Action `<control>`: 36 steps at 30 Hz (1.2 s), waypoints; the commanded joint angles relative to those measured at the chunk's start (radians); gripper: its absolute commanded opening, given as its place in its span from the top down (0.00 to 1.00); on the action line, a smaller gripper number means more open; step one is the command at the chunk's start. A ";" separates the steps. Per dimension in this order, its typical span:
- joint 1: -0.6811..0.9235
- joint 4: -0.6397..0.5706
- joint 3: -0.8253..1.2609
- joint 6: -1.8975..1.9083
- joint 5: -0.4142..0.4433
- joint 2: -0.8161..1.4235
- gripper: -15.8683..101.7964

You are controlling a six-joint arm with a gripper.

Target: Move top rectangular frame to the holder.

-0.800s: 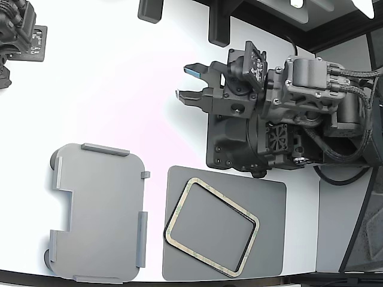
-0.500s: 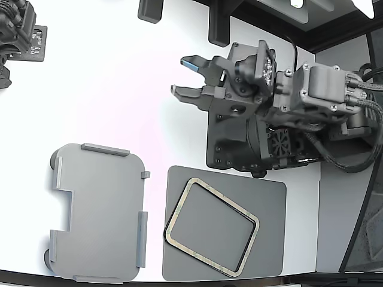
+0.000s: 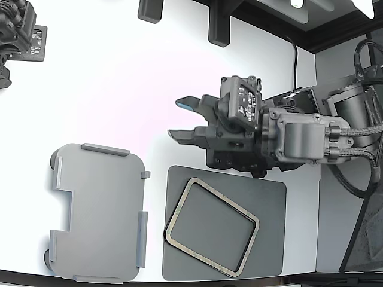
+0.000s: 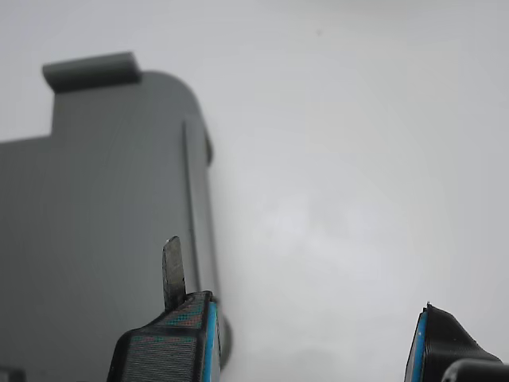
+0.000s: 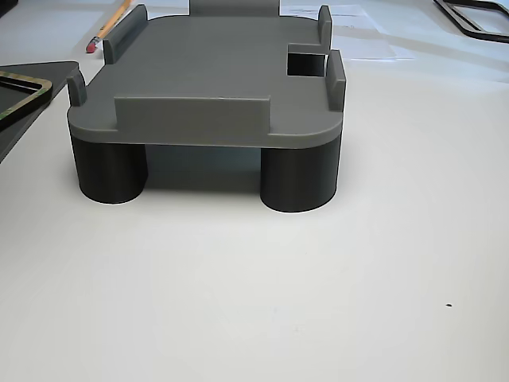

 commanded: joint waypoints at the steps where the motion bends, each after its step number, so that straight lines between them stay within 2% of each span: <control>1: 0.078 0.095 -0.109 0.124 -0.006 -0.057 0.02; 7: 0.270 0.288 -0.236 0.416 -0.012 -0.190 0.02; 11: 0.371 0.374 -0.258 0.555 -0.060 -0.241 0.02; 13: 0.437 0.379 -0.239 0.637 -0.066 -0.256 0.02; 17: 0.482 0.356 -0.193 0.712 -0.193 -0.279 0.02; 19: 0.508 0.325 -0.153 0.750 -0.212 -0.281 0.02; 25: 0.537 0.265 -0.051 0.818 -0.230 -0.276 0.02; 36: 0.532 0.288 0.037 0.865 -0.218 -0.259 0.02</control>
